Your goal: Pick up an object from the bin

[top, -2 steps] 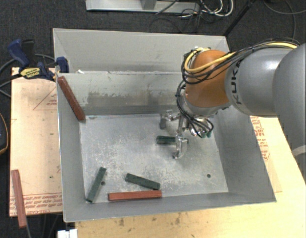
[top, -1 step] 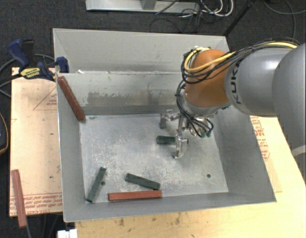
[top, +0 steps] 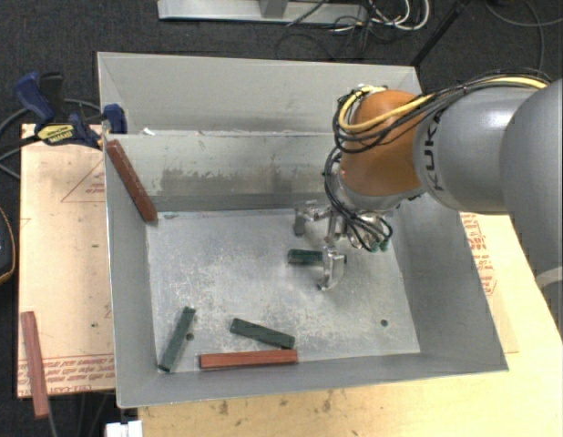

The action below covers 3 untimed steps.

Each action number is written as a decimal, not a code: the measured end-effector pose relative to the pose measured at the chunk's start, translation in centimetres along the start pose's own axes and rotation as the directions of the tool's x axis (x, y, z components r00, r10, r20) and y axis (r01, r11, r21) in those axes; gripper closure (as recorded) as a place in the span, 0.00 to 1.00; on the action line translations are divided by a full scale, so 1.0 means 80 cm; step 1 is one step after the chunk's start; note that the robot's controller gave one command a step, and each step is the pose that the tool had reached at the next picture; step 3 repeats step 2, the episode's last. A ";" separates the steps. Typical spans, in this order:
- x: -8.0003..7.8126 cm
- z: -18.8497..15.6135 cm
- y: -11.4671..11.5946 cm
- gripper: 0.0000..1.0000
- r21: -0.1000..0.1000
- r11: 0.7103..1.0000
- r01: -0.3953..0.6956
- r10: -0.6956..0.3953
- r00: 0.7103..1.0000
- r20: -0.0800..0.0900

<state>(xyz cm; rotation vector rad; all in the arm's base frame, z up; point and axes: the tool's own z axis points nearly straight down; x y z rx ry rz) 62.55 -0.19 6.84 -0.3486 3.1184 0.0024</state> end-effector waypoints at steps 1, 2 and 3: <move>-0.001 -0.002 0.000 1.00 0.000 1.000 -0.001 0.001 1.000 0.001; -0.004 -0.093 0.000 1.00 0.002 1.000 -0.002 0.002 1.000 0.007; -0.004 -0.093 0.000 1.00 0.002 1.000 -0.002 0.002 1.000 0.007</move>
Offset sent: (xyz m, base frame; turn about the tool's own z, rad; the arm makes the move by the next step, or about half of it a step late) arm 0.0000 0.0000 0.0000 0.0000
